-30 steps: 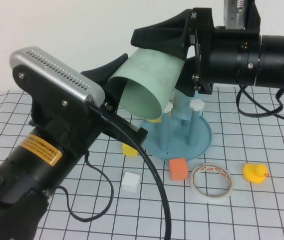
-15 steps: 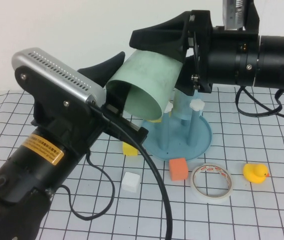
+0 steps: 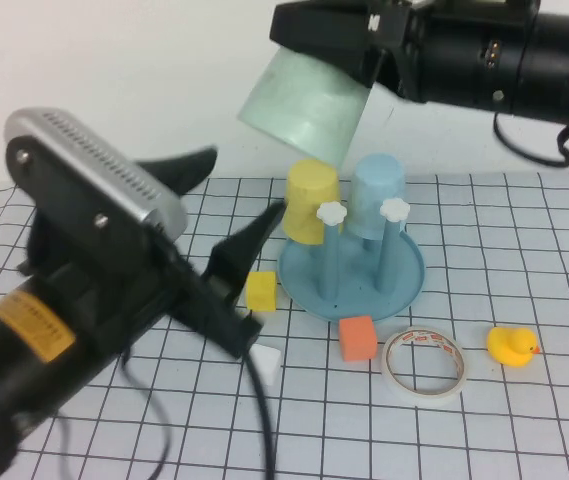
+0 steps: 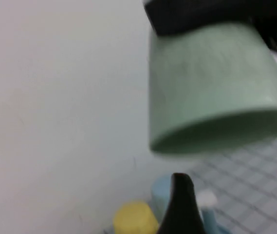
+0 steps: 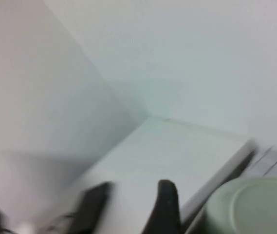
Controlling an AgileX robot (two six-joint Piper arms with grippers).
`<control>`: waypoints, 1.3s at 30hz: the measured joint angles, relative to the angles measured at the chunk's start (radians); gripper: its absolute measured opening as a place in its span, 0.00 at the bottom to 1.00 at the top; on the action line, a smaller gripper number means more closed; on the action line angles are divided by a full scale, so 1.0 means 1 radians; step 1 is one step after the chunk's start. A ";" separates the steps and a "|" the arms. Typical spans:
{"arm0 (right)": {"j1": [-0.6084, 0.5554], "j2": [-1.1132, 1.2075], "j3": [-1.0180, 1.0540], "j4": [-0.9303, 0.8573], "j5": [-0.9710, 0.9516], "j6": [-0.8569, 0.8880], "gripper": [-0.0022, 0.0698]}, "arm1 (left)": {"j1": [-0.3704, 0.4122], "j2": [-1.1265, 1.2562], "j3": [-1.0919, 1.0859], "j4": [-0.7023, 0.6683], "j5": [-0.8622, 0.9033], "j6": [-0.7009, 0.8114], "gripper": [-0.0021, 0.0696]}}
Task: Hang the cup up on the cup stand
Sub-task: Adjust the cup with two arms, then place the cup on the cup holder
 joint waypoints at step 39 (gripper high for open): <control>0.000 0.415 -0.146 0.016 -0.258 -0.816 0.82 | 0.000 -0.169 0.000 0.250 0.903 -0.001 0.03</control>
